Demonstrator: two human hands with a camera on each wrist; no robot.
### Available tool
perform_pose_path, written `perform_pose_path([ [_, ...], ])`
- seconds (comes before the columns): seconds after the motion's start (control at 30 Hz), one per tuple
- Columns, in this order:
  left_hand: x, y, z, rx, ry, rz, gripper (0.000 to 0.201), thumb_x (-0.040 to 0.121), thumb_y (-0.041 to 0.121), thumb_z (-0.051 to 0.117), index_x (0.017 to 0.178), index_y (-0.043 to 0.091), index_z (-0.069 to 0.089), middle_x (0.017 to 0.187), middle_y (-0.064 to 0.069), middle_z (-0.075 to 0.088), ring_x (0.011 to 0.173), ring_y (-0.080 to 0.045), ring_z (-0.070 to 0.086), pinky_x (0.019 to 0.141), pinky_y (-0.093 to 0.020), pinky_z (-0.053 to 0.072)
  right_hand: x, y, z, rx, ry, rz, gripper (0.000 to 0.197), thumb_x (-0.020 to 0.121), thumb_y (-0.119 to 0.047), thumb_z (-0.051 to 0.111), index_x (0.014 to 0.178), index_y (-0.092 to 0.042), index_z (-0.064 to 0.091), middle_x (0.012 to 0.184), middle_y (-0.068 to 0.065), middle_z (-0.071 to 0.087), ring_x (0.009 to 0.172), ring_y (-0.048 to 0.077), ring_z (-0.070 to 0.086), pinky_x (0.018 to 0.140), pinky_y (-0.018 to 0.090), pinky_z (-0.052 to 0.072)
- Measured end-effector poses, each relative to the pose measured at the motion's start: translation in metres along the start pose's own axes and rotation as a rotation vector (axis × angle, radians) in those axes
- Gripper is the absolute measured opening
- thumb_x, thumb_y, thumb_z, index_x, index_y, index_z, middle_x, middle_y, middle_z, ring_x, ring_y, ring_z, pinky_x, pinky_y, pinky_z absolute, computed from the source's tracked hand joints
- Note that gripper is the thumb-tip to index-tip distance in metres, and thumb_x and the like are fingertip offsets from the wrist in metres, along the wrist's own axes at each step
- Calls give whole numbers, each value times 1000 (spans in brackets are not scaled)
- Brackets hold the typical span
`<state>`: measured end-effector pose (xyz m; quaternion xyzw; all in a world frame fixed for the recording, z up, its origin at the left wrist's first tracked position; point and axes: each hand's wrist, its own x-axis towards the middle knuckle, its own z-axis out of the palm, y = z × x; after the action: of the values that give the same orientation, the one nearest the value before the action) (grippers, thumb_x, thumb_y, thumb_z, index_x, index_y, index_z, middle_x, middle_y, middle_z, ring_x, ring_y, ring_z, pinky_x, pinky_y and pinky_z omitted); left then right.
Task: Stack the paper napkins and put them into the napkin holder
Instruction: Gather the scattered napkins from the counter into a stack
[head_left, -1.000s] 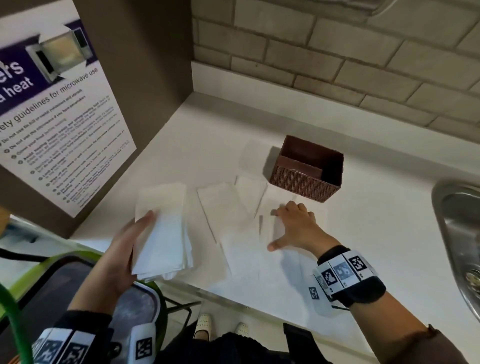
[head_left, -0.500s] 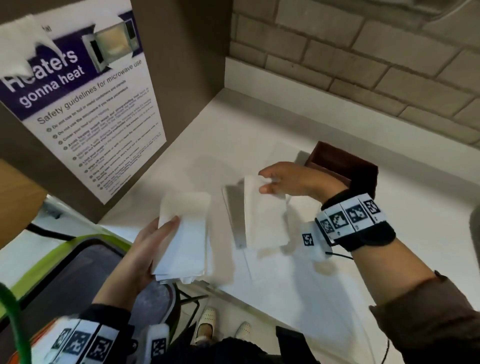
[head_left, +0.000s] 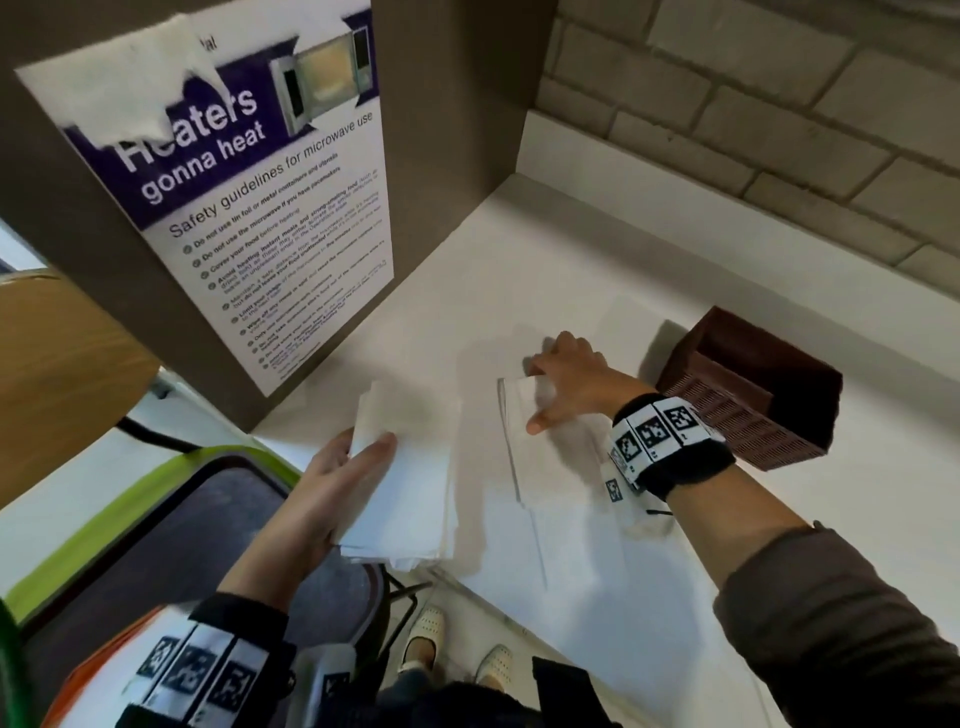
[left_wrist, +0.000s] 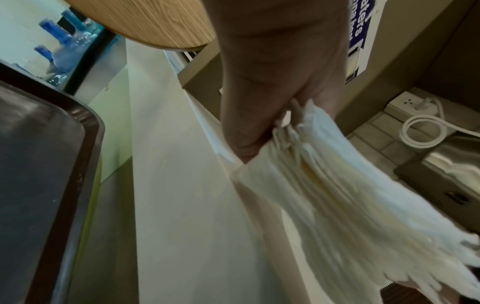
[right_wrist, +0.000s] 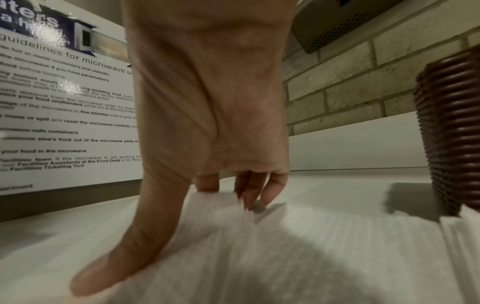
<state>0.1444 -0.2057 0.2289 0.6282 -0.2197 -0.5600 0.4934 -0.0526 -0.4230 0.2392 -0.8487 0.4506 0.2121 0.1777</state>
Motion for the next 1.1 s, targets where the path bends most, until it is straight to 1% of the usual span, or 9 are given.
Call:
perform_pose_path([
  [0.17,12,-2,8,-5,31,38,27,94,31,57,118,19,62,107,-9,75,97,-28,72,82,-41,57,-9,2,-8,120,-16,-65,70,75,-42,75,137,-23,47,136,1,50,128,25,39,100,33,33],
  [0.27,18,-3,11,-2,60,98,19,93,33,58,112,32,61,103,-2,73,91,-22,71,71,-31,55,-45,9,-27,269,61,-114,44,80,-39,72,119,-25,58,121,-7,58,120,17,50,88,22,33],
  [0.37,19,2,23,54,-6,126,29,94,34,57,123,29,56,111,0,71,98,-17,70,75,-29,56,-105,12,-54,567,-28,-163,26,84,-29,71,109,-29,67,105,-19,64,101,-3,60,81,7,46],
  [0.5,19,8,49,96,-98,112,41,89,40,61,127,26,54,118,-3,69,110,-24,66,92,-43,55,-145,3,-67,905,-173,-290,19,83,-18,65,101,-12,70,91,-4,77,84,6,71,76,20,57],
  [0.63,13,15,72,200,-239,143,39,90,41,56,126,27,57,117,1,72,109,-17,68,94,-40,55,-119,-22,-43,805,-79,-212,23,89,-31,64,109,-21,68,105,-6,74,96,10,70,88,30,56],
  [0.8,5,13,75,70,-308,54,43,100,51,28,120,32,61,114,4,74,108,-13,69,85,-26,56,-87,-32,-11,627,77,-39,56,86,-48,60,132,-15,54,138,4,56,127,22,51,108,41,41],
  [0.9,3,12,74,96,-307,68,51,89,59,51,127,24,58,120,-4,72,107,-17,70,90,-36,57,-87,-41,-7,648,111,-48,50,89,-43,59,129,-14,56,130,3,60,117,22,57,95,33,47],
  [1.0,4,7,62,146,-184,75,61,72,46,77,123,18,58,113,-6,73,102,-26,71,89,-47,57,-94,-24,-7,704,167,-46,44,85,-45,65,122,-23,55,104,0,61,89,17,61,69,21,45],
  [1.1,6,5,35,51,-80,58,37,81,35,72,114,23,62,104,-1,76,98,-22,72,81,-38,58,-99,7,5,458,123,16,62,70,-53,75,124,-40,48,110,1,48,106,20,49,79,25,44],
])
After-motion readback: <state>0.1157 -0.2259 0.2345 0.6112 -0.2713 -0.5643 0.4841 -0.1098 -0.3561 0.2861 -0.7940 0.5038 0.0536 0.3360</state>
